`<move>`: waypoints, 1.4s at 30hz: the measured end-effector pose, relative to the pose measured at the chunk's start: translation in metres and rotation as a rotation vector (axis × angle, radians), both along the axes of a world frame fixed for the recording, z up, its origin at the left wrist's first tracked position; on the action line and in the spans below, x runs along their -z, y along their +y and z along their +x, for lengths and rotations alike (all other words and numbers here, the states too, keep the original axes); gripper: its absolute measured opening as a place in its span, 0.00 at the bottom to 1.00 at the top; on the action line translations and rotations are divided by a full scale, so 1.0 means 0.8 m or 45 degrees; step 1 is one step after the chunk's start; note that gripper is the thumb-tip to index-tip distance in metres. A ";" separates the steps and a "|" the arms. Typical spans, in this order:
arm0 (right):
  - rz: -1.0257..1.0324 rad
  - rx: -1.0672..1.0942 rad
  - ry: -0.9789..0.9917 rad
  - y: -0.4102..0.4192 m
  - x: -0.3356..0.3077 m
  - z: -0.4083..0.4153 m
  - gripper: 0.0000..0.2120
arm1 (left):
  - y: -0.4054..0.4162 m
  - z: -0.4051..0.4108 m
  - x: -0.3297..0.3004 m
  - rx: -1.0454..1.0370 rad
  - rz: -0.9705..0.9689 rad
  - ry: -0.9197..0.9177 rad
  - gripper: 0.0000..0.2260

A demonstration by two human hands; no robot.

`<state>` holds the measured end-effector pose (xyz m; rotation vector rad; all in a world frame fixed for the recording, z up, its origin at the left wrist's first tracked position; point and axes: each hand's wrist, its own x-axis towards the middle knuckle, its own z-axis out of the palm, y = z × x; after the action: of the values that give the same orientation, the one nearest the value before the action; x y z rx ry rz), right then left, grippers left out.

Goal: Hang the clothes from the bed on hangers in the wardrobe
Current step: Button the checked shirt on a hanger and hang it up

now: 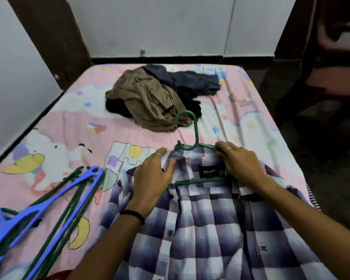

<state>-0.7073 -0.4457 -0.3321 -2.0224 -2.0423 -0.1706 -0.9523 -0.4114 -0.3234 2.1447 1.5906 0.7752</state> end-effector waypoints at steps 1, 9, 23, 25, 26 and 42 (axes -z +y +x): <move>0.008 0.009 -0.056 0.003 0.005 0.001 0.13 | 0.005 0.002 0.006 -0.003 0.030 0.003 0.20; 0.031 0.088 -0.335 0.054 0.044 -0.027 0.11 | 0.027 -0.006 0.061 0.032 0.051 0.061 0.15; -0.298 0.528 -0.181 0.042 -0.018 -0.017 0.16 | 0.044 -0.027 -0.012 -0.226 0.174 0.248 0.08; -0.323 0.584 -0.090 0.052 -0.019 -0.010 0.17 | 0.016 -0.009 -0.013 -0.109 0.181 0.231 0.07; -0.352 0.598 -0.077 0.057 -0.016 -0.010 0.18 | 0.003 0.002 -0.003 -0.021 0.191 0.251 0.03; -0.016 0.745 0.612 -0.061 0.033 -0.014 0.10 | 0.002 0.028 0.064 0.117 -0.558 -0.688 0.15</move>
<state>-0.7189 -0.4944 -0.3588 -2.3300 -1.1454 0.2048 -0.9300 -0.4095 -0.3745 1.5206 1.2264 0.7990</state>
